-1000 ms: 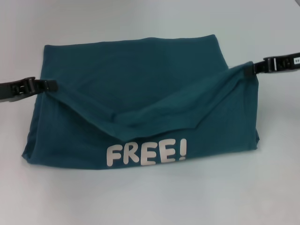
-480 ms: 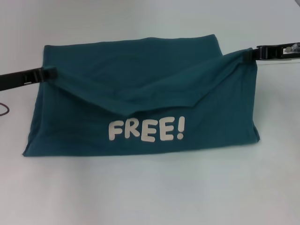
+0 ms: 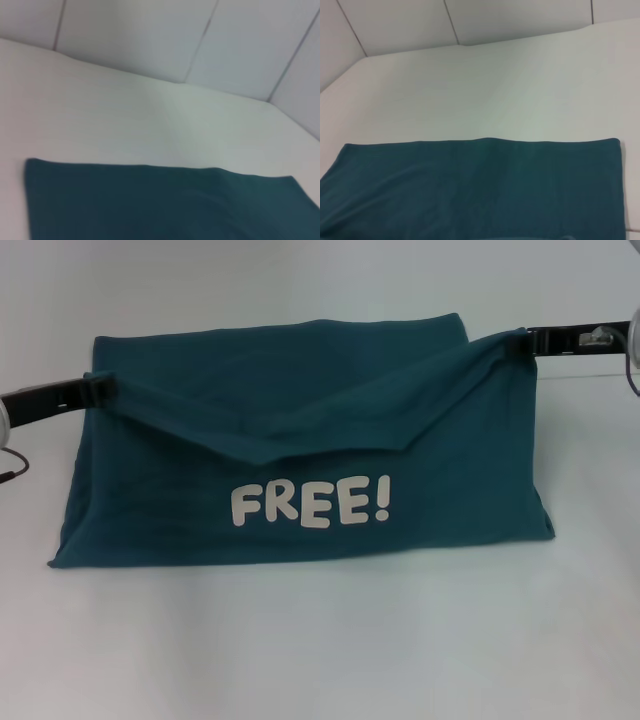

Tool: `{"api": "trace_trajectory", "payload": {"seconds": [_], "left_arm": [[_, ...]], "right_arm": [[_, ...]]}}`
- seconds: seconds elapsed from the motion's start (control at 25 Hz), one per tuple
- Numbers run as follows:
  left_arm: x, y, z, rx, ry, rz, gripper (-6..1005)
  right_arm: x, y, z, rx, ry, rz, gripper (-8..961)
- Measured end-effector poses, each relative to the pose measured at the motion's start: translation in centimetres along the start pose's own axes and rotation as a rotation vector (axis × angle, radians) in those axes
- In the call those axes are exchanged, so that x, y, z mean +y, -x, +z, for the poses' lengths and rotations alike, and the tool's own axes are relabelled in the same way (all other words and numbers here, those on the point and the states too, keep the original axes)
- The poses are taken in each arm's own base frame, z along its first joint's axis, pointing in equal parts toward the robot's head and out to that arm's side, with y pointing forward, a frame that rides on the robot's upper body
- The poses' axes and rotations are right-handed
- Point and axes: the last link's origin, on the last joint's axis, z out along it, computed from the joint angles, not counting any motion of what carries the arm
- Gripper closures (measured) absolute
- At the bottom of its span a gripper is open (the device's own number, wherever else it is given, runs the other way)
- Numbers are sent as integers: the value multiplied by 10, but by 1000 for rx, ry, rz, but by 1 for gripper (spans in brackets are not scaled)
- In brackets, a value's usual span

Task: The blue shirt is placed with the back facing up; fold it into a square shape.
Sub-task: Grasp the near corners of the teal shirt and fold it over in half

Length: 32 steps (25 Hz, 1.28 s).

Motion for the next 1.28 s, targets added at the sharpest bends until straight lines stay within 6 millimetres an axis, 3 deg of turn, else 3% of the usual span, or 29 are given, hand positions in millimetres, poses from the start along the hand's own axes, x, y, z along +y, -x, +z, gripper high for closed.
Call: {"api": "trace_trajectory", "payload": {"seconds": [0.48, 1.28], "left_arm": [[-2, 1, 12, 31, -131, 102, 971], [2, 13, 25, 21, -202, 191, 939]], "right_arm": [[5, -6, 18, -8, -48, -48, 884], [10, -20, 35, -13, -106, -73, 885]]}}
